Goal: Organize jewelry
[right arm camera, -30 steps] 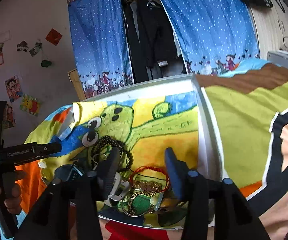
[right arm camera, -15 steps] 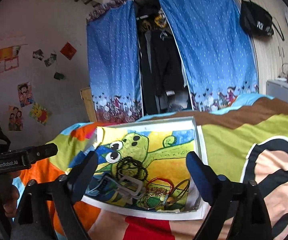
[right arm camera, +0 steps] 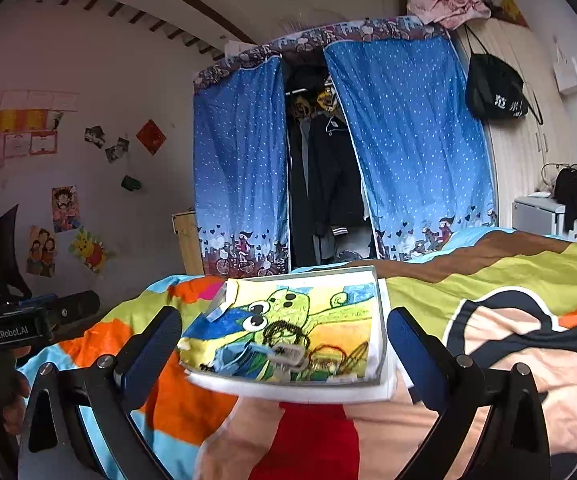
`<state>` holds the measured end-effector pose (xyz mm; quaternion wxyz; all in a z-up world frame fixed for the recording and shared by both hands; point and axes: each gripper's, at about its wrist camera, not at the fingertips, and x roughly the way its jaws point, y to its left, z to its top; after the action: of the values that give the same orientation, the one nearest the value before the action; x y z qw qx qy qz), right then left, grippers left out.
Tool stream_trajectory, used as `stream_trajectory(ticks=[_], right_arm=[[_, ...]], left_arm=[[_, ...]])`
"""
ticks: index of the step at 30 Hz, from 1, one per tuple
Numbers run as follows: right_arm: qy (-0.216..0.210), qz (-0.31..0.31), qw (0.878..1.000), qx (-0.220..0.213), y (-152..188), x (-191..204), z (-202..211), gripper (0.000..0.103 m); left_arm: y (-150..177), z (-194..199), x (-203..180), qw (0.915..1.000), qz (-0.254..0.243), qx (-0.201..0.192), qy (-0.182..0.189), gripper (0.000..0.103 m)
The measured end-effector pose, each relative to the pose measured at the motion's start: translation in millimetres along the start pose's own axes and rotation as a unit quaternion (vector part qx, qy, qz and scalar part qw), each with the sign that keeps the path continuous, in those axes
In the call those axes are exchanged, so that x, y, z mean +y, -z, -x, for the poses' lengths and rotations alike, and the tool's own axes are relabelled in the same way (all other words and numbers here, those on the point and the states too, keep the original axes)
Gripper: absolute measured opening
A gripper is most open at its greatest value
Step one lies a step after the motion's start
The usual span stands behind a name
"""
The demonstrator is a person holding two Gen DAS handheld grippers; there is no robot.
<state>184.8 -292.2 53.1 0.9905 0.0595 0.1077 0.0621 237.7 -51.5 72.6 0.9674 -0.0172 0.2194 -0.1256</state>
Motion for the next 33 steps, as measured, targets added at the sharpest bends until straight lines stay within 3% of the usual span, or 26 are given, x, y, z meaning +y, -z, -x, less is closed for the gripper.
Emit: stream_trajectory(ticks=[7,14,33], right_arm=[[0.004,0.008,1.0,0.015,20.3,16.5,40.9,0.103],[0.02,0.012,0.999,0.038,37.3,24.2,59.8,0.103],[0.029,0.018,0.997,0.065,56.6,25.7,60.0,0.103]], left_arm=[[41.9,46.0,1.3,1.0,-0.002,-0.002,-0.008,0.102],[70.0,65.6,4.3,0.9999,0.005,0.011,-0.008,0.102],[81.1,72.8,20.6,0.9991,0.036,0.016,-0.013,0.102]])
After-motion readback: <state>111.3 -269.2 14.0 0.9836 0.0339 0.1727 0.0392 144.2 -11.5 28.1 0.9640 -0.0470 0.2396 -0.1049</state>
